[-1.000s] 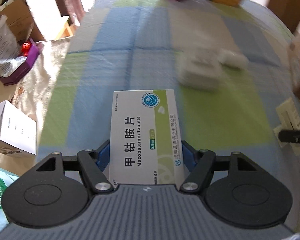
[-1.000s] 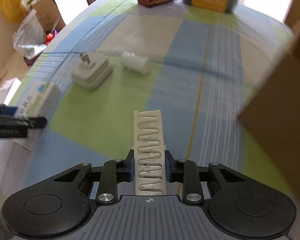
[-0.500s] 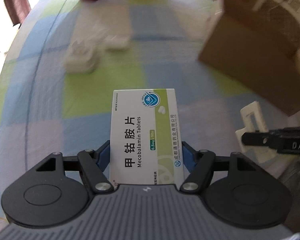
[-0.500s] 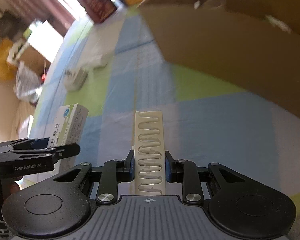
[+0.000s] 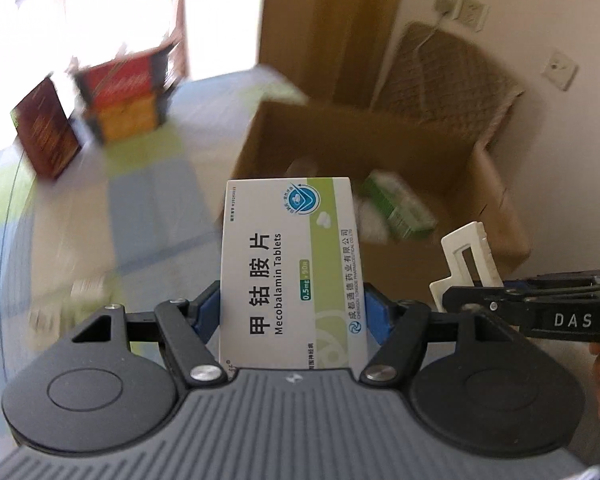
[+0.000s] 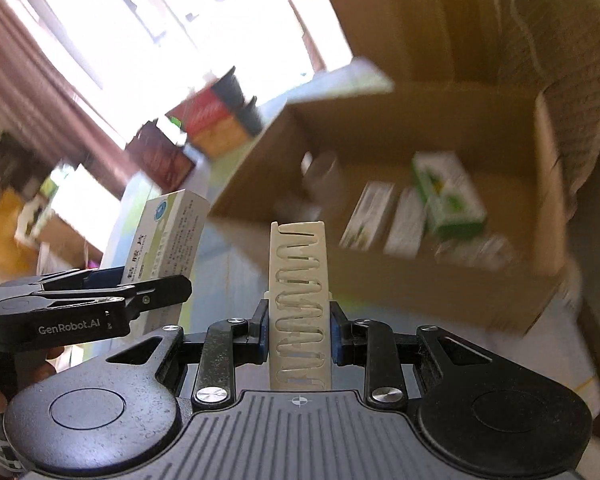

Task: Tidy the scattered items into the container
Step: 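Carry the Mecobalamin box with the left tool while the right tool carries the clip to the cardboard box, then lower the Mecobalamin box and clip into the cardboard box and open both tools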

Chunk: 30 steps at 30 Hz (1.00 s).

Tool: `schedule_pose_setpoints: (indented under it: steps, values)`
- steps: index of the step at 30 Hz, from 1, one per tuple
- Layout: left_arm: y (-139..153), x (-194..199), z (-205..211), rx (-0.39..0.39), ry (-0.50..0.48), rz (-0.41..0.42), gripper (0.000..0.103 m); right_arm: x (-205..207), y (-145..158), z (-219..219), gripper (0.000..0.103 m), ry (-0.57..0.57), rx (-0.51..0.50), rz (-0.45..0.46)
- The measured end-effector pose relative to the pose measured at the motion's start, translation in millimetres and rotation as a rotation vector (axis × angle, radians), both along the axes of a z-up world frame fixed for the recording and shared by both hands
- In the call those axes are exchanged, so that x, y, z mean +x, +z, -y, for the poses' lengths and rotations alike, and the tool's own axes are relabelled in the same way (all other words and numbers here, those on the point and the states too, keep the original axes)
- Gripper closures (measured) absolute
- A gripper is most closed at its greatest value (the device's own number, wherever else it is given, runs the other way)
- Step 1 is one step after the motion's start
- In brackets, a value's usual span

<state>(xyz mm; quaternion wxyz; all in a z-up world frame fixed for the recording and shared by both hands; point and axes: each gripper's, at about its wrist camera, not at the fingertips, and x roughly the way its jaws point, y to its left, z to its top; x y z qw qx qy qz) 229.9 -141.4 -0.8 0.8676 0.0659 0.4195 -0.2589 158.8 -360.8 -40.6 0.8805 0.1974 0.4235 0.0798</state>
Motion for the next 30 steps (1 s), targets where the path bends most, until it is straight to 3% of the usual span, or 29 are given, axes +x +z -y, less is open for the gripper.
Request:
schedule_pose_setpoints:
  steps: [4, 9, 21, 30]
  values:
    - [9.2, 21.2, 35.0, -0.013, -0.046, 0.026, 0.036, 17.1, 18.1, 25.2, 0.072, -0.054, -0.017, 0.034]
    - [-1.0, 38.9, 65.0, 0.011, -0.079, 0.026, 0.036, 40.7, 17.5, 55.5, 0.072, -0.125, -0.074, 0.021]
    - [-35.3, 74.7, 123.3, 0.088, -0.14, 0.013, 0.036, 62.5, -27.3, 77.7, 0.072, -0.207, -0.119, -0.048]
    - [-55.6, 83.6, 137.1, 0.127, -0.159, 0.003, 0.036, 74.5, -53.7, 87.6, 0.072, -0.243, -0.222, -0.046]
